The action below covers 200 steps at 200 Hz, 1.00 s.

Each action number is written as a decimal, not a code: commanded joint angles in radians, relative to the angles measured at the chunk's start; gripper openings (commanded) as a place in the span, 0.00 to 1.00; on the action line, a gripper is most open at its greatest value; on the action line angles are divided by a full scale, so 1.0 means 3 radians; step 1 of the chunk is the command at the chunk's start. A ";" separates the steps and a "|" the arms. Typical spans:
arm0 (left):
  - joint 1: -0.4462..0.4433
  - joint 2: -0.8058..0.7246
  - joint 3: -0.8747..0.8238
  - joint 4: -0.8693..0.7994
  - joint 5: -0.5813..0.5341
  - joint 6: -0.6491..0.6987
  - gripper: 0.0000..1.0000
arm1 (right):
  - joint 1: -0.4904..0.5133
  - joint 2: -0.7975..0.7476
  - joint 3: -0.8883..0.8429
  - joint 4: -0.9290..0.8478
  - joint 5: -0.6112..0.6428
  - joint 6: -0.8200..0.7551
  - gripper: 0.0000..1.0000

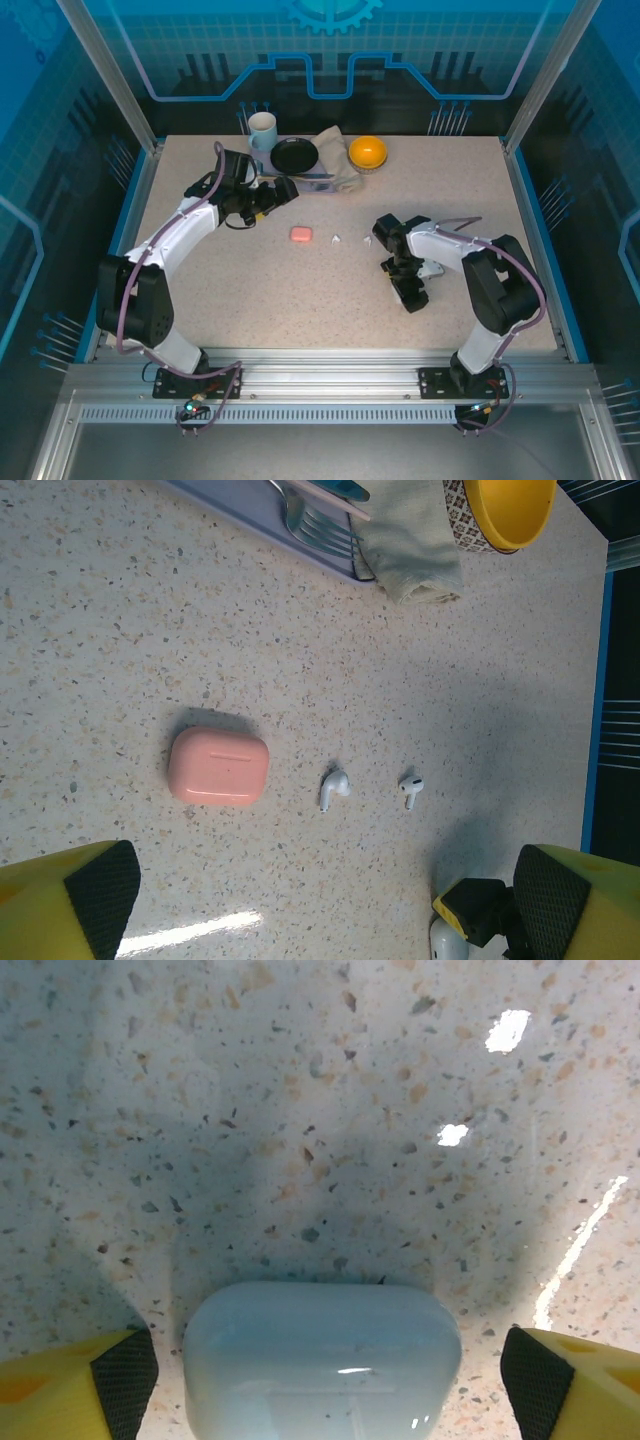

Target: Insert the wireless bluetooth earbuds into the charging case

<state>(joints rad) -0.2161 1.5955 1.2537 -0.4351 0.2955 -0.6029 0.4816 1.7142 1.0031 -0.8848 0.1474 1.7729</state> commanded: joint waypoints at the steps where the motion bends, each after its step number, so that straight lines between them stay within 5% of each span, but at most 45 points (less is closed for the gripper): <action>1: -0.0013 0.0022 0.0096 0.0057 0.0094 0.0021 0.99 | -0.0061 0.0051 -0.0080 0.0031 0.0022 -0.0048 0.90; 86: -0.0026 -0.0142 -0.0030 0.0095 0.0084 0.0025 0.99 | -0.0026 -0.0086 -0.0487 0.0441 0.0042 -0.0250 0.65; 200: -0.0032 -0.0860 -0.0960 0.0465 0.0216 -0.0010 0.99 | 0.0134 -0.0356 -0.0358 0.0849 -0.0075 -0.1335 0.52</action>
<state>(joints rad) -0.2192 1.4231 1.0382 -0.3561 0.3149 -0.6041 0.4992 1.6054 0.8715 -0.6888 0.1410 1.4654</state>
